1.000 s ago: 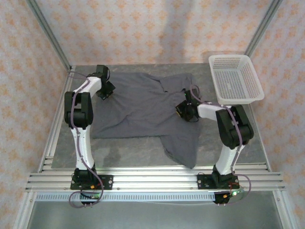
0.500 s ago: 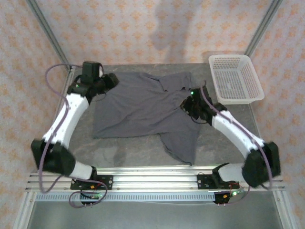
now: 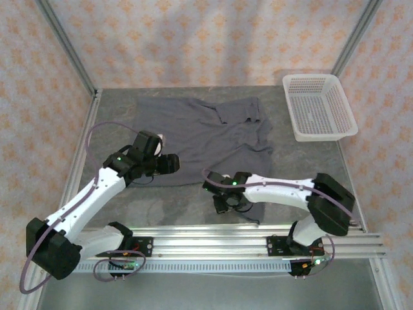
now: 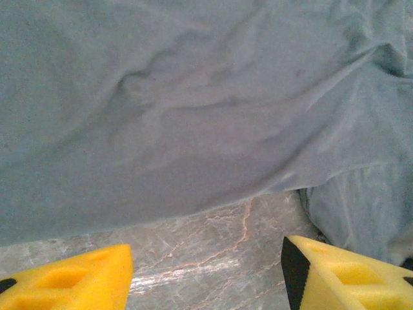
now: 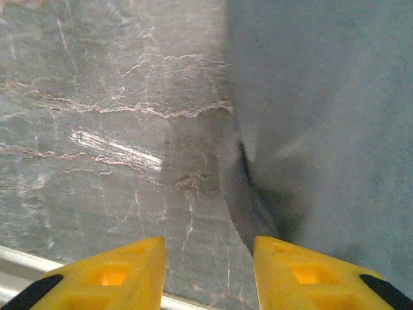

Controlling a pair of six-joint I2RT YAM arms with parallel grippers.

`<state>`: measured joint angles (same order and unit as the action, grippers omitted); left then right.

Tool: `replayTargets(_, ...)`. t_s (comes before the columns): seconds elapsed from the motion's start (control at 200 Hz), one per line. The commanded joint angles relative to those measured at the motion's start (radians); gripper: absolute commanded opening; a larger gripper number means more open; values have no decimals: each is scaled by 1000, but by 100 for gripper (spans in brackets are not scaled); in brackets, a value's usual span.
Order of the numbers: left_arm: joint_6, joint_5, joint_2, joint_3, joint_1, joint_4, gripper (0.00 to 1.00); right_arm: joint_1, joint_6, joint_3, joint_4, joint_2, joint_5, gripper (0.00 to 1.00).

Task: Fold the inside-out t-shirt

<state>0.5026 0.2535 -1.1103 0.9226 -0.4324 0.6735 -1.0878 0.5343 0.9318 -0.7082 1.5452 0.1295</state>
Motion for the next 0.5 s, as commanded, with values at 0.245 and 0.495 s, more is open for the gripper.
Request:
replayTargets(0.245, -3, -49, 3, 1, -2, 3, 65, -1, -81, 69, -54, 92, -223, 29)
replayTargets(0.495, -48, -37, -2, -5, -2, 5, 65, 7, -158, 106, -76, 1, -64, 0)
